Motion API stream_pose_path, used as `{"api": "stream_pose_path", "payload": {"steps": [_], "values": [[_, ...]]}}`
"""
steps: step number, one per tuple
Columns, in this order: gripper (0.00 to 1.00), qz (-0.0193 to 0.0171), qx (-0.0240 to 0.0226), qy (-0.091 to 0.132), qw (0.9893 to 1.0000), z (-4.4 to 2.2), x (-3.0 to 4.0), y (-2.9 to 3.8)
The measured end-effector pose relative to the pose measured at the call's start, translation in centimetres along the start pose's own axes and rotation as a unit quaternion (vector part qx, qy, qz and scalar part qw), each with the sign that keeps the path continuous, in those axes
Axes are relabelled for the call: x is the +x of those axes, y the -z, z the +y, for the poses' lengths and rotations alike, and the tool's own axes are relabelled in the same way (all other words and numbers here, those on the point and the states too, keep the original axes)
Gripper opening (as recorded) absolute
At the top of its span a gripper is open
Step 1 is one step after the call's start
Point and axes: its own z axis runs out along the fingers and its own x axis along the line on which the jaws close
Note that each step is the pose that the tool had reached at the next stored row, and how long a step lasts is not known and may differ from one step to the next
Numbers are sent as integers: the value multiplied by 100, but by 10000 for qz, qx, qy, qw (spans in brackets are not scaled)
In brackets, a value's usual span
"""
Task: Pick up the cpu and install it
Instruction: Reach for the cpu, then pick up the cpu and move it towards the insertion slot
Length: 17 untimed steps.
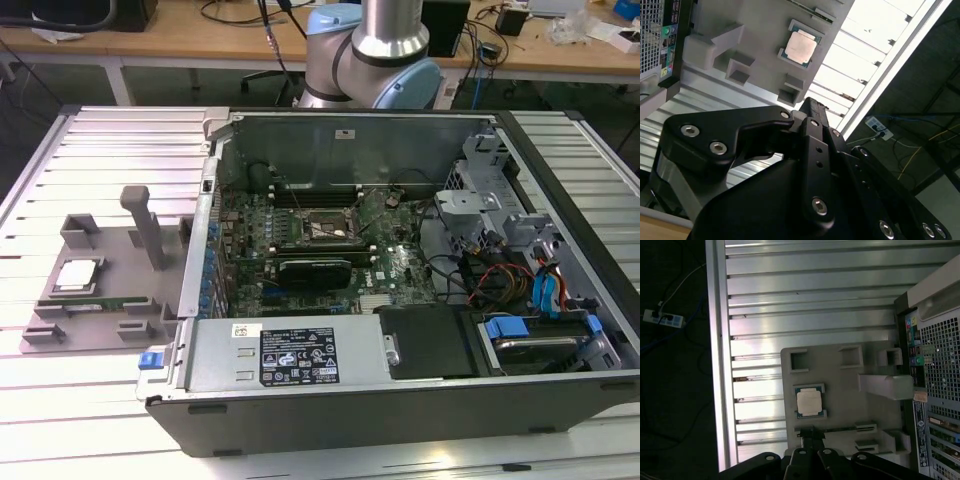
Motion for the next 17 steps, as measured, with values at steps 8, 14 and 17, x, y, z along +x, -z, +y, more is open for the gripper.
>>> {"api": "stream_pose_path", "payload": {"steps": [8,14,17], "values": [[11,0,0,0,10000,0,3,0],[42,0,0,0,10000,0,5,0],[60,0,0,0,10000,0,6,0]]}}
